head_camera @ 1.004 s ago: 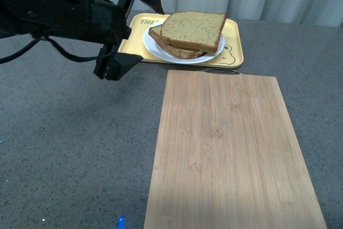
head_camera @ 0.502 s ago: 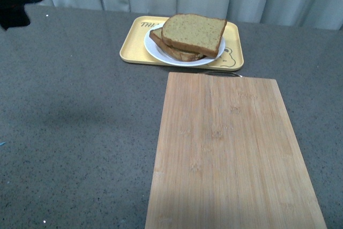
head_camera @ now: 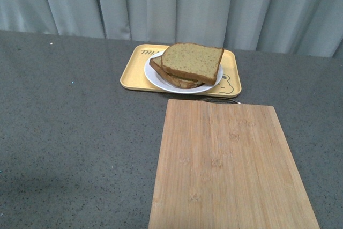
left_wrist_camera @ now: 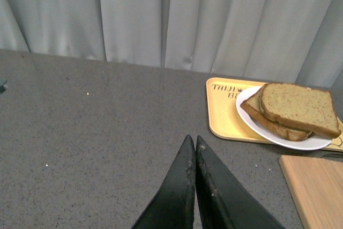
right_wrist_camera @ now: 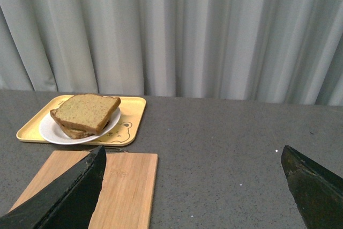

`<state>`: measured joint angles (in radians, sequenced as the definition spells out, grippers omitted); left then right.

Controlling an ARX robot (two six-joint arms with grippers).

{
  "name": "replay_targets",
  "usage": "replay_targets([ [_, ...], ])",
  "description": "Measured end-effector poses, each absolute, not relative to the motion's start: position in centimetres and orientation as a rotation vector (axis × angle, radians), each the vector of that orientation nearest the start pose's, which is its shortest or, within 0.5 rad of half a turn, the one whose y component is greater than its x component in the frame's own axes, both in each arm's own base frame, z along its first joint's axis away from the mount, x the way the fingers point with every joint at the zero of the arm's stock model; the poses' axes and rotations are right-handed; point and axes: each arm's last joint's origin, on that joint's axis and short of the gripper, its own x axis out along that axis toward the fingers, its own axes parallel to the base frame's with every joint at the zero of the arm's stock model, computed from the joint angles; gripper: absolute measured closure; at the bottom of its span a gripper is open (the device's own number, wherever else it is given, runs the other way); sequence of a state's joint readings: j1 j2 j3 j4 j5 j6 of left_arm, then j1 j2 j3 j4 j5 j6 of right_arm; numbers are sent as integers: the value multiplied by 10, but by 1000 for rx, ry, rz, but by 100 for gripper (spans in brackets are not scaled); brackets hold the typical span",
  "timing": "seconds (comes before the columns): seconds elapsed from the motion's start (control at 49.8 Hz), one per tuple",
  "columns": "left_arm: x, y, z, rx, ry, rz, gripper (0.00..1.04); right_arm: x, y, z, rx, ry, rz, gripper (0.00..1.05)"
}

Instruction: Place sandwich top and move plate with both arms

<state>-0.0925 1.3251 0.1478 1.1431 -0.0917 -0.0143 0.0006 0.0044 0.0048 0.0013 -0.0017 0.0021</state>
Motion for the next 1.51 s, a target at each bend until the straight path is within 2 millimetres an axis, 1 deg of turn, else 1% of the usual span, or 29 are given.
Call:
replay_targets([
  [0.141,187,-12,162,-10,13,-2,101,98,0,165,2,-2,2,9],
  [0.181,182,-8,163,-10,7,-13,101,98,0,165,2,-2,3,9],
  [0.321,171,-1,162,-8,17,1,101,98,0,165,2,-2,2,9],
  [0.542,155,0,162,-8,14,0,101,98,0,165,2,-2,3,9],
  [1.025,133,0,170,-7,-10,-2,101,98,0,165,2,-2,2,9],
  [1.507,119,0,173,-7,-20,-2,101,98,0,165,2,-2,2,9],
])
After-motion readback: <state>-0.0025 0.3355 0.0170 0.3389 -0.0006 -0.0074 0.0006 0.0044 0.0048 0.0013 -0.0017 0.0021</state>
